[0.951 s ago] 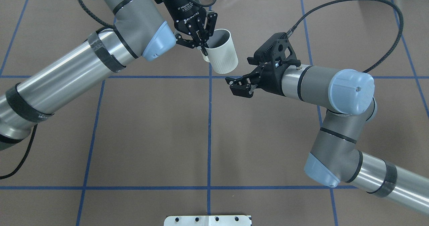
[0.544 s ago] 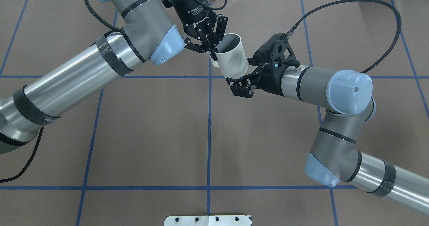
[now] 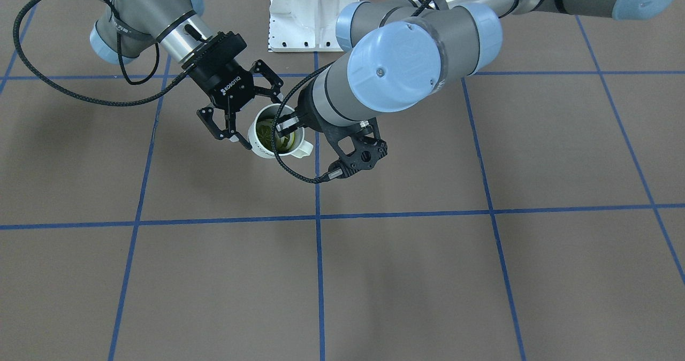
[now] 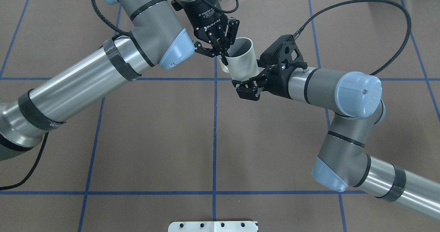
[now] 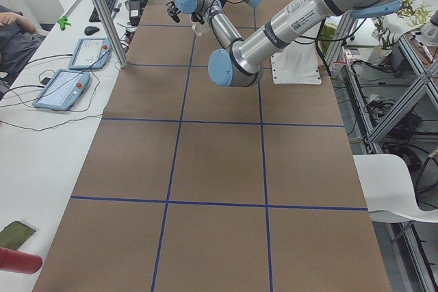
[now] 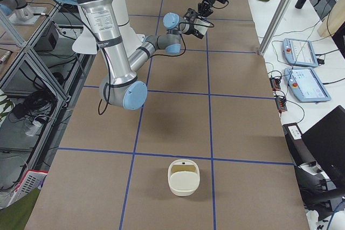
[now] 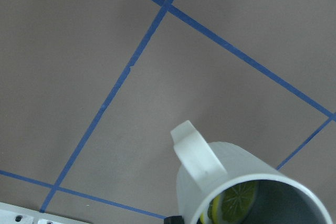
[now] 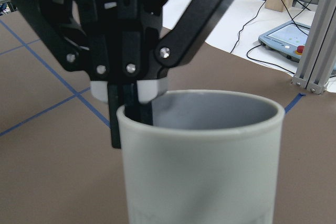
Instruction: Left arm hands cup to right arm to dump lemon
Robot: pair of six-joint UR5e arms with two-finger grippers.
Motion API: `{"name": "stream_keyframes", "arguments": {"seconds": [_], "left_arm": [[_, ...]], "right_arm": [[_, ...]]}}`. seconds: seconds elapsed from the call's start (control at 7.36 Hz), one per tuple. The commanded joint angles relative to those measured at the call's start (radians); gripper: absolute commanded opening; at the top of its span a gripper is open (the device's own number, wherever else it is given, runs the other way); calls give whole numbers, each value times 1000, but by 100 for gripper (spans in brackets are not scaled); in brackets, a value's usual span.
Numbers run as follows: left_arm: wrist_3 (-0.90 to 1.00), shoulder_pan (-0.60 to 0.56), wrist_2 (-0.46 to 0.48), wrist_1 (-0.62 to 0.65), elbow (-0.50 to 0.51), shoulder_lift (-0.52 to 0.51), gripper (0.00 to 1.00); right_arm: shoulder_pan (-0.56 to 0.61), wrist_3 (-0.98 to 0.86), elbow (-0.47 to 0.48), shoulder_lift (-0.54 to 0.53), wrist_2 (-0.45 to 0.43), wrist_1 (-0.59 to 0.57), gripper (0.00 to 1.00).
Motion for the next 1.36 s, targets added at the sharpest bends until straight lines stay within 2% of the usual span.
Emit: {"name": "stream_keyframes", "arguments": {"seconds": [0.0, 1.22], "left_arm": [[-1, 4, -14, -1, 0, 1, 0], [-10, 6, -43, 4, -16, 6, 0]], "right_arm": [[2, -1, 0, 0, 0, 1, 98], [3, -1, -1, -1, 0, 1, 98]]}}
